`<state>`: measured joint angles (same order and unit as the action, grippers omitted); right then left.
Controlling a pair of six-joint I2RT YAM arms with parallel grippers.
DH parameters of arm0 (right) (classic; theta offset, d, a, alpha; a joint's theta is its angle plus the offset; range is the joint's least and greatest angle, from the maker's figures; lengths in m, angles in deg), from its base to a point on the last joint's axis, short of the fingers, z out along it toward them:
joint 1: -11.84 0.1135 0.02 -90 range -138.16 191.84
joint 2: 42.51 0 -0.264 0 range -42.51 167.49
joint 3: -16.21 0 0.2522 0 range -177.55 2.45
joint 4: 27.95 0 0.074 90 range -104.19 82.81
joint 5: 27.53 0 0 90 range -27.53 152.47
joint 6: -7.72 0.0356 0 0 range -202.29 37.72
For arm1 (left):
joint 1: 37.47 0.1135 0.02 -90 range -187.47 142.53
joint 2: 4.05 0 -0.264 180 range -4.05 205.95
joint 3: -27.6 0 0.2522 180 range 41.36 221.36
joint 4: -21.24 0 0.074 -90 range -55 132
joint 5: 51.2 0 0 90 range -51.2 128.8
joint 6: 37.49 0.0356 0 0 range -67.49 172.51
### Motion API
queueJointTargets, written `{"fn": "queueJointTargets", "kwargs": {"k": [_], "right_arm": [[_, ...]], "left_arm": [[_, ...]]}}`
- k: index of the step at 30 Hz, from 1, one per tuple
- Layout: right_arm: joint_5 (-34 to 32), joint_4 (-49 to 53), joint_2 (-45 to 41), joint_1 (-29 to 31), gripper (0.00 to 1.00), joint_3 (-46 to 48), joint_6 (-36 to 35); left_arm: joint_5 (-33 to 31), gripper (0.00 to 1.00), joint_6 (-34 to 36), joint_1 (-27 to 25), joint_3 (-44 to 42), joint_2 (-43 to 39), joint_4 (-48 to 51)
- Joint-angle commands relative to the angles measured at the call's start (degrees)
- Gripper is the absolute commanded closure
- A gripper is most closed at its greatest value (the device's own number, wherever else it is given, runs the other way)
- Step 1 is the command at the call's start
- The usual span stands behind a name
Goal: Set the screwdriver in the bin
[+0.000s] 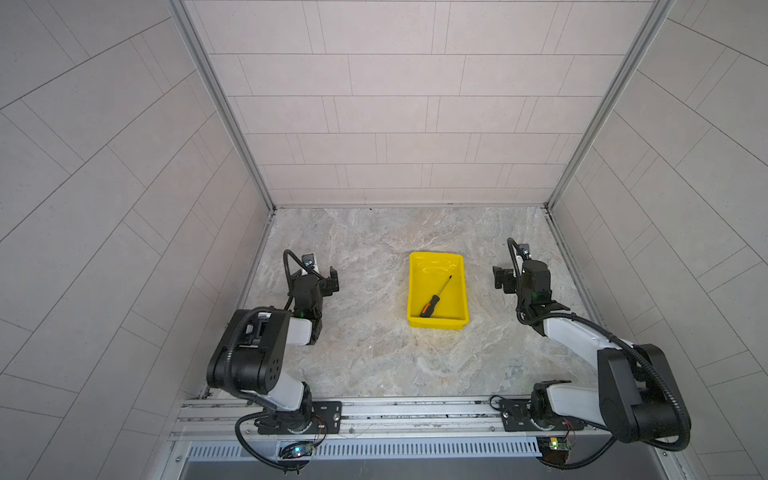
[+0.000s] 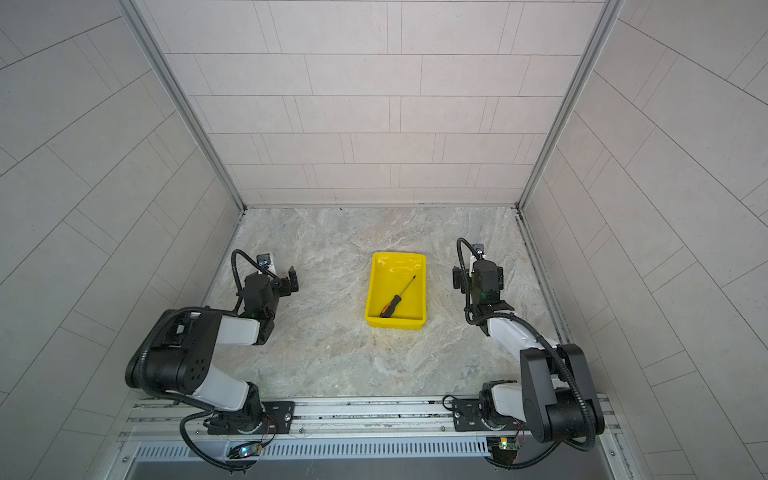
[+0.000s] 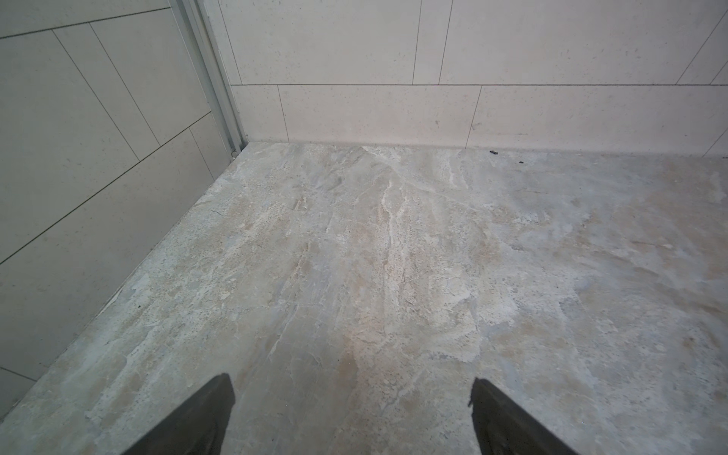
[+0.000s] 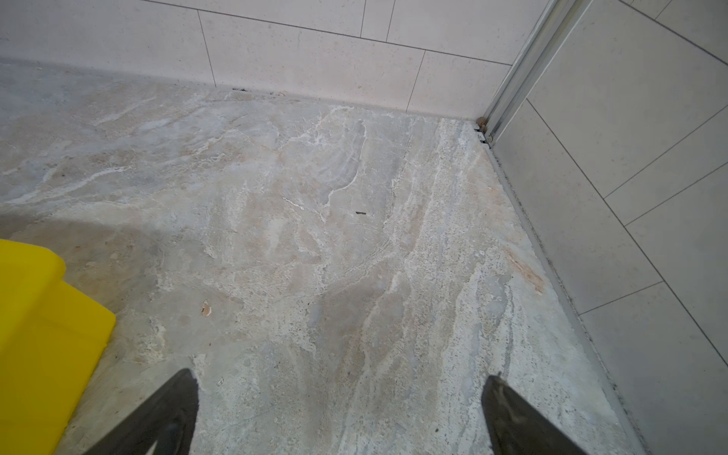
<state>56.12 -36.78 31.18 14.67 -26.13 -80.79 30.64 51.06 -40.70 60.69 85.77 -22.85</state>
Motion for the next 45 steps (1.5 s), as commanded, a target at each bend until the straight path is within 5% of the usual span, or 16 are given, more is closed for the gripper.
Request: {"fn": "queueJointTargets", "kwargs": {"k": [1,10,18,25,27,45], "right_arm": [[1.44,-5.41,3.03,-0.28,0.01,0.96,-0.48],[1.6,-19.43,12.54,-0.33,0.0,4.14,-1.07],[1.54,-18.58,12.84,-1.56,0.0,3.71,1.01],[-6.1,-19.87,12.51,-1.27,0.0,4.68,4.11],[-0.59,-17.48,12.94,-1.05,0.0,3.12,1.09],[-0.78,-18.37,12.79,-0.72,0.0,3.63,0.81]], "left_arm": [[0.15,0.0,0.41,0.77,-0.19,0.38,-1.28],[4.08,0.0,0.84,1.55,2.91,1.11,3.72],[5.65,0.0,0.75,2.17,4.22,1.31,6.24],[5.63,0.0,0.75,2.2,4.22,1.42,6.0],[5.61,0.0,0.75,2.15,4.07,1.38,5.91],[4.01,0.0,0.57,2.07,4.05,1.07,5.92]]}}
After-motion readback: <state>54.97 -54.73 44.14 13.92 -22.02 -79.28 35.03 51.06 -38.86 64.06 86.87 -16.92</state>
